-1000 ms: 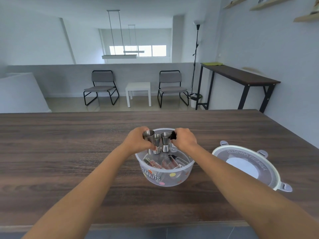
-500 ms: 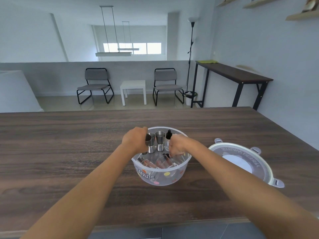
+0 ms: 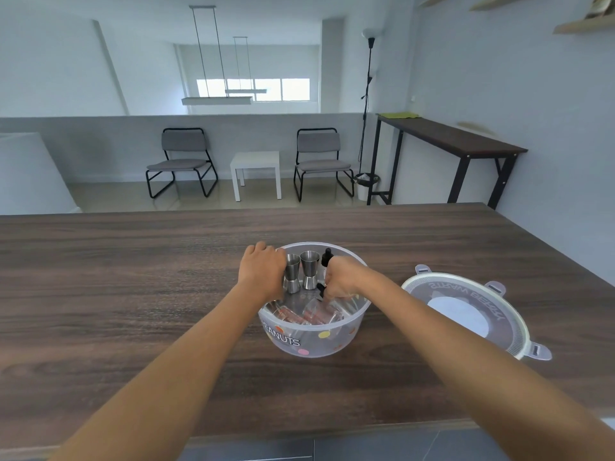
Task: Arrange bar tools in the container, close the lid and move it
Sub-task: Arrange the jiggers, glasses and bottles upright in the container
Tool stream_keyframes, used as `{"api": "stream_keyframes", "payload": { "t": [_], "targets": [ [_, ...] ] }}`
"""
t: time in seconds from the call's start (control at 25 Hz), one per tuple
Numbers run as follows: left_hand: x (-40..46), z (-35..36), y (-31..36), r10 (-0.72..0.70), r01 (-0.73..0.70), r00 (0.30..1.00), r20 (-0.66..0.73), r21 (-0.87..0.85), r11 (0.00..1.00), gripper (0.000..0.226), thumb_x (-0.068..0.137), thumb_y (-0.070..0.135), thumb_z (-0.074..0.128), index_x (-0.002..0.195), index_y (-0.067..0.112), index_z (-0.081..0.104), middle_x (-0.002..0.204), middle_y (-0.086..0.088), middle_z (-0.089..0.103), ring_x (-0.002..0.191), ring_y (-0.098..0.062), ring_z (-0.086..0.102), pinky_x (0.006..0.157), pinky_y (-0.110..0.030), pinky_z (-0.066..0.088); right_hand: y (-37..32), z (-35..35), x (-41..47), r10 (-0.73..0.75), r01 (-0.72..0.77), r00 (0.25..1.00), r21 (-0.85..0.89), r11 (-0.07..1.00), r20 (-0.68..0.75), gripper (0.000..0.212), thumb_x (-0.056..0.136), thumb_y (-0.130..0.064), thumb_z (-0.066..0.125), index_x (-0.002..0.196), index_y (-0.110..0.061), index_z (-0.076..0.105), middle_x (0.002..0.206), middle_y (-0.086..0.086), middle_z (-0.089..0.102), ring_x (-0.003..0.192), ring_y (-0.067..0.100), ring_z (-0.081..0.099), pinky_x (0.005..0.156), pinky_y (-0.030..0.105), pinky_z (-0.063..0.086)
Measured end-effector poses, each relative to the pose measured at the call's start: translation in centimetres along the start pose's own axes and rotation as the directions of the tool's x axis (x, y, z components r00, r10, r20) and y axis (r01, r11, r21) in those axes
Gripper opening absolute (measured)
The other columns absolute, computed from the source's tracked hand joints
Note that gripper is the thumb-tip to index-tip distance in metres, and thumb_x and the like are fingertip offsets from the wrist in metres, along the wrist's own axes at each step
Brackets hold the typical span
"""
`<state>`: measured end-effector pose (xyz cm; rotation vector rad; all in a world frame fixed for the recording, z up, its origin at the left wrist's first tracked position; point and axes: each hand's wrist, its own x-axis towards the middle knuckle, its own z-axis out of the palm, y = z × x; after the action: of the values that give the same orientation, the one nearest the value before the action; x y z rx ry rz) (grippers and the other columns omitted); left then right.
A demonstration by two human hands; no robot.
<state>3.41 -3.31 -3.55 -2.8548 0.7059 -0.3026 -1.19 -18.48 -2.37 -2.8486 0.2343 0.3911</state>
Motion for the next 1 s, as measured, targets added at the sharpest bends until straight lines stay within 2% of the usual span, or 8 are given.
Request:
{"api": "stream_keyframes", "payload": {
  "t": [0.08,0.16,0.32,0.44,0.52,0.68,0.88,1.0],
  "targets": [
    [-0.2,0.0,0.0,0.002,-0.002,1.0,0.0,-0.001,1.0,0.048,0.072,0.026,0.069,0.114,0.01,0.054,0.118,-0.008,0.06,0.115,-0.027,0.049,0.099,-0.034,0.038,0.3,-0.9,-0.9,-0.032,0.033,0.999,0.057,0.998,-0.024,0.017,0.076,-0.018,0.069,0.088,-0.005,0.066,0.089,0.009,0.067,0.069,0.021,0.059,0.057,0.022,0.045],
    [-0.4,-0.3,-0.2,-0.012,0.012,1.0,-0.021,-0.021,1.0,0.052,0.073,0.03,0.069,0.118,0.011,0.052,0.122,-0.007,0.057,0.117,-0.026,0.048,0.101,-0.035,0.037,0.7,-1.8,-1.7,-0.067,0.074,0.996,0.112,0.991,-0.065,0.032,0.078,-0.016,0.068,0.109,-0.009,0.067,0.111,0.009,0.066,0.081,0.021,0.061,0.059,0.023,0.045],
    [-0.8,-2.0,-1.1,-0.011,0.009,1.0,-0.006,-0.263,0.965,0.046,0.075,0.03,0.068,0.116,0.012,0.057,0.118,-0.008,0.06,0.112,-0.026,0.053,0.095,-0.036,0.044,1.5,-3.0,-2.4,-0.081,0.111,0.972,0.128,0.985,-0.222,0.029,0.078,-0.006,0.065,0.106,-0.011,0.068,0.11,0.009,0.066,0.094,0.025,0.064,0.071,0.029,0.052],
    [-1.3,-3.4,-1.6,0.112,-0.007,0.958,0.263,-0.373,0.928,0.035,0.073,0.021,0.069,0.106,0.009,0.066,0.11,-0.007,0.068,0.102,-0.024,0.062,0.091,-0.038,0.053,1.9,-3.3,-2.1,-0.022,0.042,0.946,0.054,0.998,-0.323,0.025,0.078,-0.005,0.063,0.102,-0.005,0.065,0.105,0.014,0.067,0.093,0.03,0.065,0.078,0.039,0.056],
    [-1.8,-4.0,-1.6,0.161,-0.03,0.915,0.371,-0.334,0.942,0.035,0.073,0.017,0.07,0.107,0.009,0.069,0.11,-0.006,0.071,0.101,-0.024,0.065,0.092,-0.038,0.054,1.9,-3.2,-1.9,-0.004,0.002,0.936,-0.004,1.0,-0.353,0.022,0.079,-0.006,0.063,0.101,-0.004,0.065,0.101,0.014,0.068,0.091,0.031,0.065,0.074,0.038,0.056],
    [-2.4,-4.3,-0.8,0.193,-0.112,0.89,0.413,-0.212,0.971,0.038,0.08,0.011,0.061,0.116,0.018,0.068,0.117,-0.002,0.069,0.108,-0.024,0.062,0.095,-0.03,0.05,2.2,-2.6,-1.2,-0.005,-0.019,0.924,-0.06,0.998,-0.382,0.017,0.079,-0.011,0.065,0.095,-0.004,0.068,0.097,0.014,0.069,0.093,0.031,0.062,0.068,0.034,0.051],
    [-1.9,-3.2,0.5,0.17,-0.158,0.86,0.482,-0.065,0.985,0.036,0.086,0.018,0.058,0.122,0.014,0.064,0.124,-0.005,0.064,0.113,-0.026,0.059,0.098,-0.036,0.049,2.8,-2.0,-0.7,-0.049,-0.013,0.919,-0.154,0.988,-0.391,0.025,0.079,-0.021,0.069,0.099,-0.006,0.068,0.11,0.012,0.061,0.114,0.031,0.045,0.085,0.036,0.045],
    [-1.6,-2.8,1.0,0.17,-0.184,0.858,0.485,-0.021,0.983,0.038,0.084,0.02,0.062,0.122,0.014,0.064,0.122,-0.005,0.064,0.11,-0.025,0.059,0.085,-0.031,0.05,3.0,-1.8,-0.7,-0.069,-0.001,0.92,-0.18,0.984,-0.386,0.031,0.081,-0.023,0.067,0.107,-0.007,0.065,0.119,0.013,0.054,0.116,0.032,0.042,0.091,0.037,0.043]
  ]
}}
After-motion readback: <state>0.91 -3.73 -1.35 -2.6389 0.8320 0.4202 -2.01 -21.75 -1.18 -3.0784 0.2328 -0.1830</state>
